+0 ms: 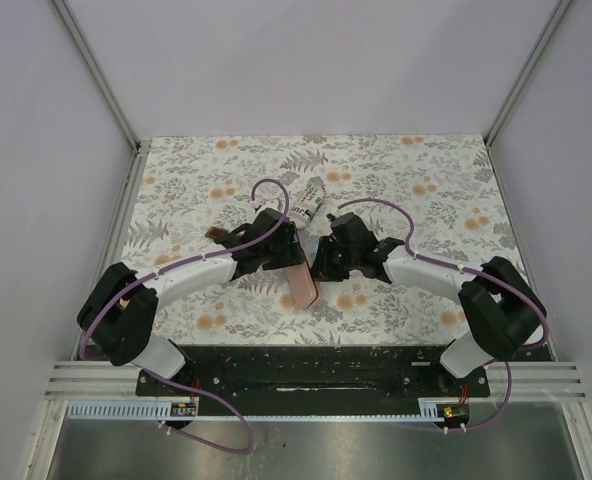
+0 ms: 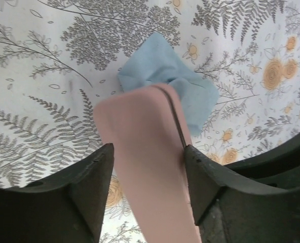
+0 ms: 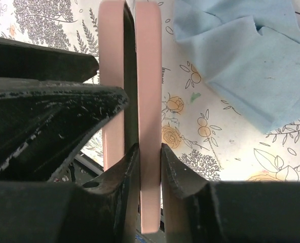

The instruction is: Organize the sunglasses

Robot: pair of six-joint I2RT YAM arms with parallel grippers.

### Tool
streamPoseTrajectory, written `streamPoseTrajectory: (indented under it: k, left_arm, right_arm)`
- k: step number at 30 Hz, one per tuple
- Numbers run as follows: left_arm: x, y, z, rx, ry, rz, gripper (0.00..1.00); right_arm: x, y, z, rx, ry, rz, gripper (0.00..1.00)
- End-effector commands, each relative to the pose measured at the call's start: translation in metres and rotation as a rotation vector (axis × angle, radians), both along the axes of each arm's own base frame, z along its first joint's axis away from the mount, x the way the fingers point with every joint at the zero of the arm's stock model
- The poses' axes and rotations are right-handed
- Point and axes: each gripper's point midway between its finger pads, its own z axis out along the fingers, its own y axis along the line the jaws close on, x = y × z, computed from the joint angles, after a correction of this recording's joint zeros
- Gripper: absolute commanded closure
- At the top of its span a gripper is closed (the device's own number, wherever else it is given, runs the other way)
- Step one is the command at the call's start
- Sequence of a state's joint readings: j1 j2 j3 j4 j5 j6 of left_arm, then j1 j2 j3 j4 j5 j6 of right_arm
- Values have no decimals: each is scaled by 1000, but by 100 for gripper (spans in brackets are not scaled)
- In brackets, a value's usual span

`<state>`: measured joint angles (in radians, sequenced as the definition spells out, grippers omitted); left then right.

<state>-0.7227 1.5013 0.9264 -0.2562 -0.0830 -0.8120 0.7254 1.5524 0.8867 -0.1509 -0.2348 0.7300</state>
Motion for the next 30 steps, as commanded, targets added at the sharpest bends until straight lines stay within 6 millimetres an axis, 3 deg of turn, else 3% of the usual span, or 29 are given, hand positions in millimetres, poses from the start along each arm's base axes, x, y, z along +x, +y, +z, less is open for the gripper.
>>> streamPoseTrajectory:
  k: [1, 5, 9, 11, 16, 20, 24, 30]
  left_arm:
    - [8, 27, -7, 139, -29, 54, 43]
    - [1, 34, -16, 156, -24, 47, 55]
    - [-8, 33, -28, 143, -2, 14, 56]
    - [-11, 31, -32, 126, 9, 7, 53]
    - [-14, 17, -17, 36, -2, -20, 37]
    - [-15, 5, -13, 0, 15, -40, 36]
    - [-19, 7, -19, -7, 29, -25, 33]
    - [-34, 12, -29, -19, 60, -19, 40]
  right_arm:
    - [19, 1, 31, 7, -100, -54, 87]
    - [21, -4, 21, -33, -84, -73, 88]
    - [20, -2, 16, -43, -74, -53, 89]
    - [19, -1, 16, -45, -77, -32, 89]
    - [19, 3, 19, -34, -161, 28, 89]
    - [22, 2, 14, -66, -272, 58, 92]
    - [21, 4, 12, -159, -392, 85, 92]
    - [18, 7, 11, -294, -499, 96, 91]
